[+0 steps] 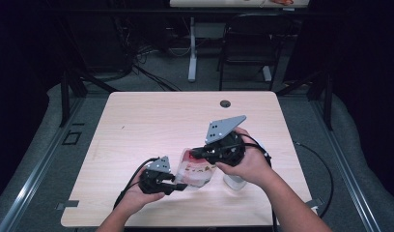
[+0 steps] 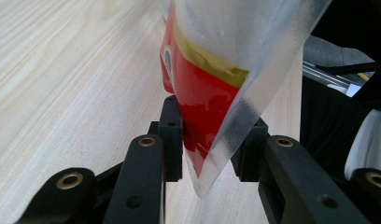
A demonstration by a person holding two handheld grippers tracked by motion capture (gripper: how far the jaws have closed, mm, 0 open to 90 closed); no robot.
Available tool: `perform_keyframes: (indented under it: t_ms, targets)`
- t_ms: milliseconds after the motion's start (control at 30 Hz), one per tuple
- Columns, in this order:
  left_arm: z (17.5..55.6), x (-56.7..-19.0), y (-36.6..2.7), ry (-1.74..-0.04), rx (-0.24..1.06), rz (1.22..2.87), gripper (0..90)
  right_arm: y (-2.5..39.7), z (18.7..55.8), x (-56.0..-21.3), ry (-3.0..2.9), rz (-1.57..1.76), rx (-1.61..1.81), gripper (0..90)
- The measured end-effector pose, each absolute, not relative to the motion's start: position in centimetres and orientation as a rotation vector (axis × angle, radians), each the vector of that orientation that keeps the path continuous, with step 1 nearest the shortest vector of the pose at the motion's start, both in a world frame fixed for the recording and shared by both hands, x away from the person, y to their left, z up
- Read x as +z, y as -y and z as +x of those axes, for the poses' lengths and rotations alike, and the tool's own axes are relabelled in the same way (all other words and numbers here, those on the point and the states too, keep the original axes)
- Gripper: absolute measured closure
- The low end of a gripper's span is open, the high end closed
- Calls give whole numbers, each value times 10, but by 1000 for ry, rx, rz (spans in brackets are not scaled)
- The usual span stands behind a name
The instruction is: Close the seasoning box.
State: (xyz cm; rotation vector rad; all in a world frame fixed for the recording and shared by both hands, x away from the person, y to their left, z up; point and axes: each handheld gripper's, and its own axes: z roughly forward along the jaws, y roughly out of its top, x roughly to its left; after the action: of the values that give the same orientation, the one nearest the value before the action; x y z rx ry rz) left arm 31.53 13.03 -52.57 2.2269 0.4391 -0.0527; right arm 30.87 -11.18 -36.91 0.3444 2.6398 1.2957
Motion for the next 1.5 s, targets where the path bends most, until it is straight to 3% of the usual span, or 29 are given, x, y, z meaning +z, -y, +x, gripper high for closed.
perform_keyframes:
  t_ms: [567,1500]
  targets:
    - [317,-523,-137,-445,-18,2261,716,117,309,-368,-2639,375,1245,852]
    - [317,-518,-143,-480,-30,2308,718,134,311,-384,-2616,444,1268,898]
